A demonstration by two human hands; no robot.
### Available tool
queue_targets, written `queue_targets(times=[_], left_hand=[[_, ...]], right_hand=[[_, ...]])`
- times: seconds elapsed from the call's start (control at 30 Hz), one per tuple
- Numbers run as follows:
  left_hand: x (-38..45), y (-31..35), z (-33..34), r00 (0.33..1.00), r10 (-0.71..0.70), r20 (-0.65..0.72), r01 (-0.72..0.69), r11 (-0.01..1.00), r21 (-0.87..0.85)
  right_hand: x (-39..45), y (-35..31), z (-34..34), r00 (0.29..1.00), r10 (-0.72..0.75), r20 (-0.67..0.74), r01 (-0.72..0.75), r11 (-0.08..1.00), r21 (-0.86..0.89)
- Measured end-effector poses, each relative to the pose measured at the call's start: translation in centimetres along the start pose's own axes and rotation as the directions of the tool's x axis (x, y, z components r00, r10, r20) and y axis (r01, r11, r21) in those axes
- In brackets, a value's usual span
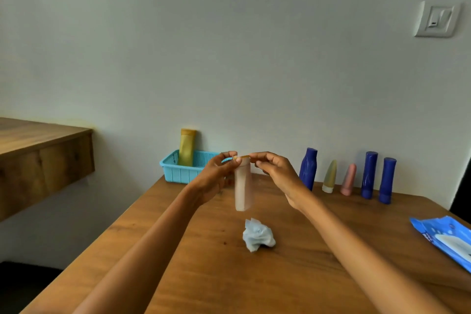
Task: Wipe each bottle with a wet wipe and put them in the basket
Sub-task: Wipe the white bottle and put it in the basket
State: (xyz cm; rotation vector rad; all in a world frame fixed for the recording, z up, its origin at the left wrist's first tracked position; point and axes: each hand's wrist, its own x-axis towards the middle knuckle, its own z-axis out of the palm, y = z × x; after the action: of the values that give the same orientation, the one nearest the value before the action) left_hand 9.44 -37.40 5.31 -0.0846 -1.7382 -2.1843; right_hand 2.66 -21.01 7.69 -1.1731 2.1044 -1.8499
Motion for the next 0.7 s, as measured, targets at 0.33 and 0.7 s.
queue_targets(times=[0.33, 0.7], left_hand=[[-3.1, -0.4, -2.1, 0.987, 0.046, -0.151, -0.057, 0.996, -0.070], [-1.4, 2.1, -0.9, 0.966, 0.171, -0.195, -0.218, 0.943, -0.251]], right_hand=[[-4.7, 2.5, -0.7, 0.832, 0.322, 0.451, 0.152, 0.650, -0.744], [-0.8, -0.9, -0.7, 1.000, -0.024, -0.008, 0.020, 0.933, -0.360]])
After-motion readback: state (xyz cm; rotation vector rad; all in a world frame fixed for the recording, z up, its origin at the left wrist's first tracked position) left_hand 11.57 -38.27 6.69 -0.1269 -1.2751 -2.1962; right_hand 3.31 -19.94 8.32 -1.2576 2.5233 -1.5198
